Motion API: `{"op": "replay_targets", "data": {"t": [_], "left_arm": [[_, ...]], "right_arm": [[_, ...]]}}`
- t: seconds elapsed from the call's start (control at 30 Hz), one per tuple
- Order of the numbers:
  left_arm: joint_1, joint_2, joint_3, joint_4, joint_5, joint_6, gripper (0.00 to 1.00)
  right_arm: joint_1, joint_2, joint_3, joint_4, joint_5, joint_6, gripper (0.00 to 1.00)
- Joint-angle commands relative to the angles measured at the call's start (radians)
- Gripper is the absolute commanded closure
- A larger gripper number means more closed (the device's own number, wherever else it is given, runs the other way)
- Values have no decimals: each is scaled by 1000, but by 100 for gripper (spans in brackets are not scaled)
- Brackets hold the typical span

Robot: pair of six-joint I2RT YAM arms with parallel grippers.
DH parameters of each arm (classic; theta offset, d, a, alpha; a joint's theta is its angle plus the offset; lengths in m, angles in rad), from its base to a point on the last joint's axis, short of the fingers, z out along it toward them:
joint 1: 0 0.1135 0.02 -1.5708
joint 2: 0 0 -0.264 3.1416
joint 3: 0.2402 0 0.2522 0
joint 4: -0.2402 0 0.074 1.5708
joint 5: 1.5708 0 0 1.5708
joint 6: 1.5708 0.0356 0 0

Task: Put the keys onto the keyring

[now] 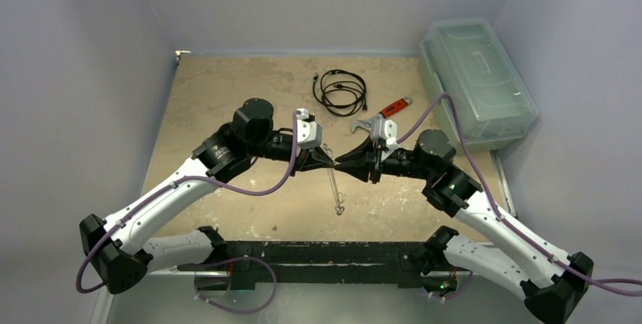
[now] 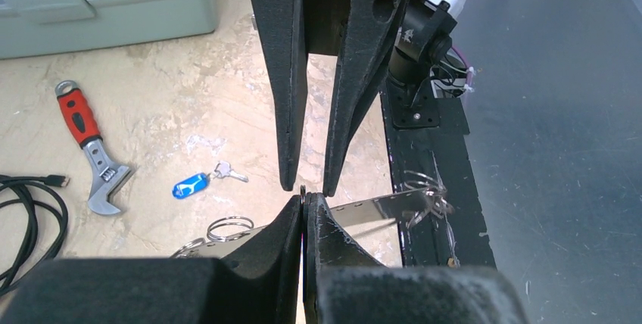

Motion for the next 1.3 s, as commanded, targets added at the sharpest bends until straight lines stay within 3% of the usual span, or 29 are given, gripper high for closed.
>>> {"op": "replay_targets", "data": {"t": [0.0,1.27], "left_arm": [[-10,-1,42,26,11,19,100],[-31,-6,71,-4,15,32,100]], "right_arm": [[-3,17,47,1,-12,-7,77],[-3,2,-18,38,-12,-31,76]]}}
